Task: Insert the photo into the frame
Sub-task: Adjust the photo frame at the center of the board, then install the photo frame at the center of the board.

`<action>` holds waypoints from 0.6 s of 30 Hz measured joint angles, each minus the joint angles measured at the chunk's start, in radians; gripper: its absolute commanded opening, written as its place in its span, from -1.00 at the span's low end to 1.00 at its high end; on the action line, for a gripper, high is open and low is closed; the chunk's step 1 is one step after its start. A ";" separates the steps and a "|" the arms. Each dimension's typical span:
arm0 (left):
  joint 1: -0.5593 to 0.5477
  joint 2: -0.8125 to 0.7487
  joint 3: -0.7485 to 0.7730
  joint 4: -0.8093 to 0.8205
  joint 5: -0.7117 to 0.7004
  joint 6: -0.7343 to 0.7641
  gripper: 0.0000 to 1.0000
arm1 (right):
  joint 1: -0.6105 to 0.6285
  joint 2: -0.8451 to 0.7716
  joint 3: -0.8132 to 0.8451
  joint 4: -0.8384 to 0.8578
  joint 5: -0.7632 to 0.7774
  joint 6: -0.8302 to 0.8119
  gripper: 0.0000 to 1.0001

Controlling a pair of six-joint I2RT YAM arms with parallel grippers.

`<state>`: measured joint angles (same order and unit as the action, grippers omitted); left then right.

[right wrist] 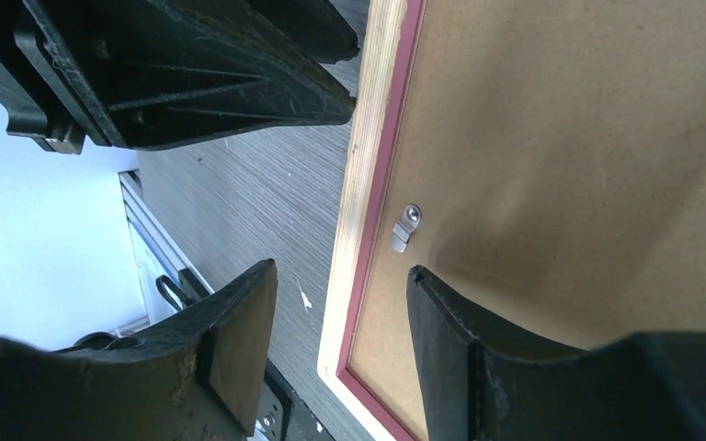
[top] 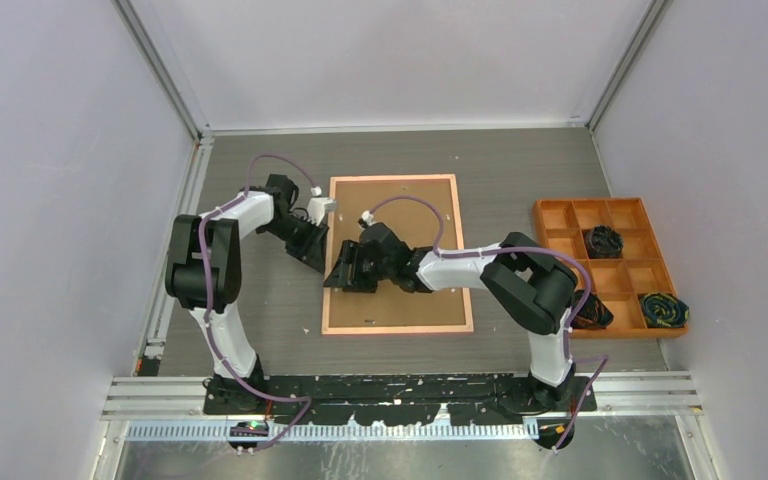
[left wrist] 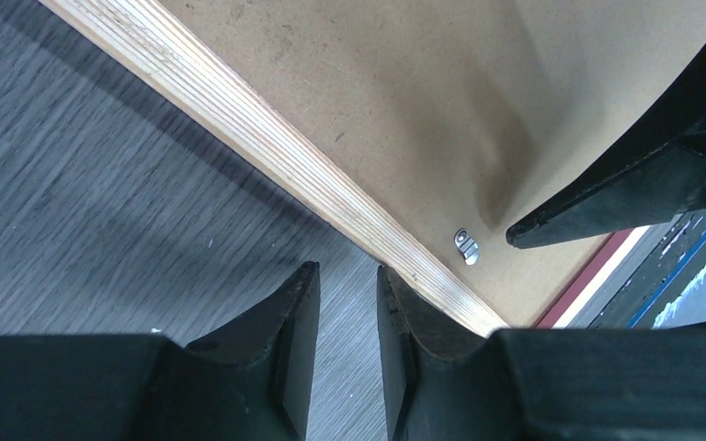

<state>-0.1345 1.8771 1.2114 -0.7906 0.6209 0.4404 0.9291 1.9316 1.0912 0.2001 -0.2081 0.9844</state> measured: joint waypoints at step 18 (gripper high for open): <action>0.000 0.000 0.000 0.004 -0.010 0.001 -0.41 | 0.002 0.057 0.029 0.021 -0.034 0.018 -0.03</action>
<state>-0.1341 1.8771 1.2110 -0.7864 0.6106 0.4412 0.9306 1.9884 1.1206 0.2214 -0.2420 1.0023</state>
